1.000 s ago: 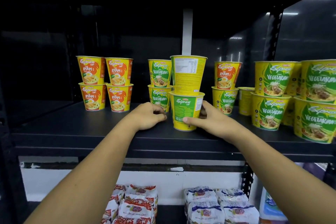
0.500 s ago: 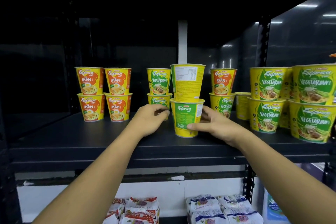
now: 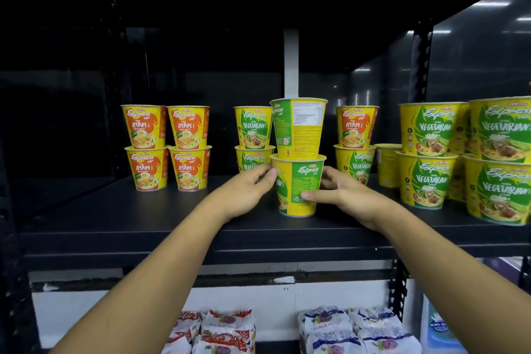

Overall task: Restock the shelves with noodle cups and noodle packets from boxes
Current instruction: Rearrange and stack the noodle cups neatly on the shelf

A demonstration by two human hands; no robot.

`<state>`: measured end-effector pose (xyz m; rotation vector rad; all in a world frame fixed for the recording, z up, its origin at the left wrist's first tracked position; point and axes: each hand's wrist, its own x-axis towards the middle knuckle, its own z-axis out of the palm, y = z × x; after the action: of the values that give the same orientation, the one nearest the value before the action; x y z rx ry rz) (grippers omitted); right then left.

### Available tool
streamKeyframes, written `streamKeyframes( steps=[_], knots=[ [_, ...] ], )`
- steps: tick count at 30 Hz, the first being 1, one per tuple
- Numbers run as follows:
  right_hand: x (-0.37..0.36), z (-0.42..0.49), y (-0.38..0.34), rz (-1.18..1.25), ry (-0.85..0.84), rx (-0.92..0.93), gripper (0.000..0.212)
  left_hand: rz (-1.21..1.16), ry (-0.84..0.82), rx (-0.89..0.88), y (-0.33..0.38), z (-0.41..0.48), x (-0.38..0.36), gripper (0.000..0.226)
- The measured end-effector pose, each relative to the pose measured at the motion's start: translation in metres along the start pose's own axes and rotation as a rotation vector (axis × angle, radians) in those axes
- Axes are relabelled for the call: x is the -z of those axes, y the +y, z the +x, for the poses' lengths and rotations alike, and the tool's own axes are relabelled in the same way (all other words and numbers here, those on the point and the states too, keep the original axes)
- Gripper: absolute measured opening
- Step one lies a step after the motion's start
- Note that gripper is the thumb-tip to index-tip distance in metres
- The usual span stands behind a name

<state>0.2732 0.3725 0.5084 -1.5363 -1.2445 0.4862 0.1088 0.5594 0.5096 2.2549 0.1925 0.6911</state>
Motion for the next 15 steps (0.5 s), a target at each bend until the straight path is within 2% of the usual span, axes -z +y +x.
streamKeyframes(
  steps=[2,4,6,10,15],
  knots=[
    [-0.005,0.0,-0.004,-0.127,0.042,0.001,0.087,0.05,-0.031,-0.012,0.003,-0.003,-0.001,0.048],
    [-0.008,-0.002,-0.006,-0.184,0.089,0.012,0.091,0.111,-0.075,-0.012,0.005,-0.005,-0.001,0.046],
    [-0.004,-0.002,-0.003,-0.146,0.102,0.026,0.093,0.207,-0.105,-0.009,0.007,-0.006,-0.001,0.043],
    [0.005,-0.004,0.0,0.068,0.057,-0.008,0.078,0.366,-0.171,-0.022,0.005,-0.005,-0.006,0.046],
    [-0.005,-0.005,-0.007,-0.111,0.096,0.006,0.077,0.352,-0.179,-0.01,0.011,-0.009,-0.006,0.047]
  ],
)
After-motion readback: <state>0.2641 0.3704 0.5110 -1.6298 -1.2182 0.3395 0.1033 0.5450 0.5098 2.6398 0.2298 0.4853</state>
